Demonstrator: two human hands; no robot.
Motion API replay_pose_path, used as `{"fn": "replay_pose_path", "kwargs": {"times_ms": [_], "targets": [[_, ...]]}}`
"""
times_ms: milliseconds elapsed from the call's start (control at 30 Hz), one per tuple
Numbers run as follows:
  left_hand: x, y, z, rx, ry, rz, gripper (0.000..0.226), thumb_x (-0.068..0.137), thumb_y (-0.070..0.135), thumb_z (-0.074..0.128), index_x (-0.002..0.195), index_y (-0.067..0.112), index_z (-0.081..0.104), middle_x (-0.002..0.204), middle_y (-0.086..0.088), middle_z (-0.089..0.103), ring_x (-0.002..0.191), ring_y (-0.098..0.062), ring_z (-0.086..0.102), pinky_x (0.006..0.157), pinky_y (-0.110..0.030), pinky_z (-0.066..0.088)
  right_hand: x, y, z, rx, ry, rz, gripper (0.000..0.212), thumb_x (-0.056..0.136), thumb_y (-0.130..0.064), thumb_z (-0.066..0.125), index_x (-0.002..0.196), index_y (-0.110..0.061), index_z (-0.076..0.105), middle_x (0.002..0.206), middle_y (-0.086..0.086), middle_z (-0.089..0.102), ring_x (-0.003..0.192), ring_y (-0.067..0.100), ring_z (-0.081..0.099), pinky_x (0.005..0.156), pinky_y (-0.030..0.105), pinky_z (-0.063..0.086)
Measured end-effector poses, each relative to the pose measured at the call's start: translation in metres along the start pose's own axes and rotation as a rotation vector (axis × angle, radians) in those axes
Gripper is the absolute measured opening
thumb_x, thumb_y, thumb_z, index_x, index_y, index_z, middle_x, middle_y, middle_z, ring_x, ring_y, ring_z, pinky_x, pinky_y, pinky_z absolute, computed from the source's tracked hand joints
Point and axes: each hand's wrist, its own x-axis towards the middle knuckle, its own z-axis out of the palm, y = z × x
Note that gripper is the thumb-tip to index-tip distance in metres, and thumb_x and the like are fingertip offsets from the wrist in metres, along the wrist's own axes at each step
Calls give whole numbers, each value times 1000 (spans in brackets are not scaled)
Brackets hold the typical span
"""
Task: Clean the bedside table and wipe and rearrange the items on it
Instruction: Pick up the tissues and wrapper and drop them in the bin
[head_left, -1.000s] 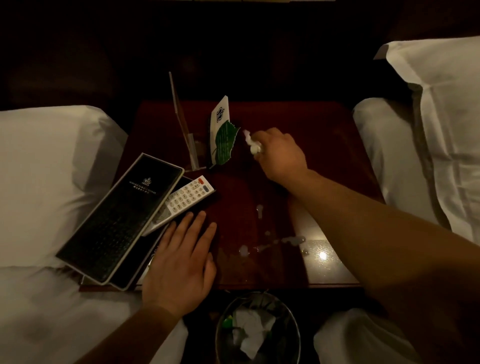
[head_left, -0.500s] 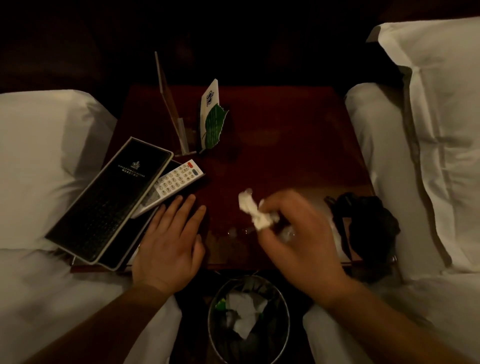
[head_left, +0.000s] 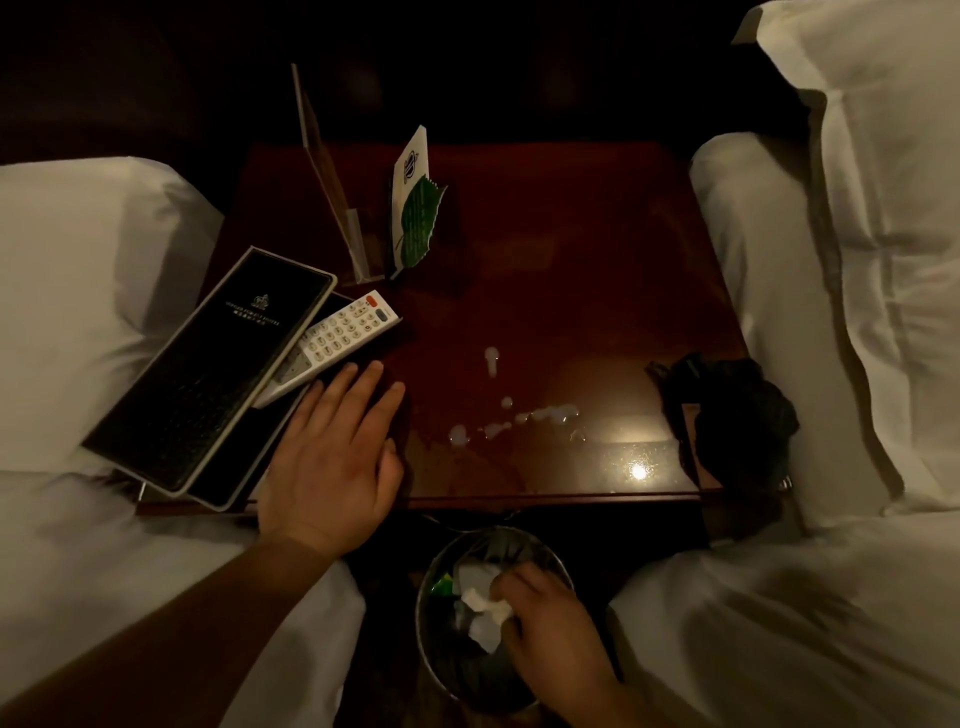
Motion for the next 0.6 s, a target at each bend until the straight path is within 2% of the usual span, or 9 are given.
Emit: {"fn": "replay_pose_path", "kwargs": {"times_ms": [100,233,400,600], "targets": [[0,0,1,3,14,1,56,92,33,36,144,15,48,155,-11,40,147,-27,31,121,-47,22,13,10,20,-21,-102,94,39,85,-18,49,122,-29,56,133,-4,49,114,22,54,94,25,44],[-1,-2,4,2,28,4,56,93,33,36,144,15,48,155,-11,40,147,-28,32,120,-47,23,14,17,30,-13,-161,128,51,86,-12,50,132,-32,50,142,-4,42,118,22,54,99,27,45],[0,-2,5,-9,35,10,56,92,33,37,144,15,47,155,-11,40,146,-27,31,121,-45,20,0,21,18,7,-103,129,49,91,-18,50,137,-32,49,145,-8,42,128,15,47,107,18,36],[-1,-2,4,-32,22,16,55,92,33,38,143,14,48,154,-11,41,145,-29,33,120,-44,20,-20,-1,-23,111,33,81,44,86,-14,57,128,-28,60,130,-13,52,119,6,53,99,11,39]]}}
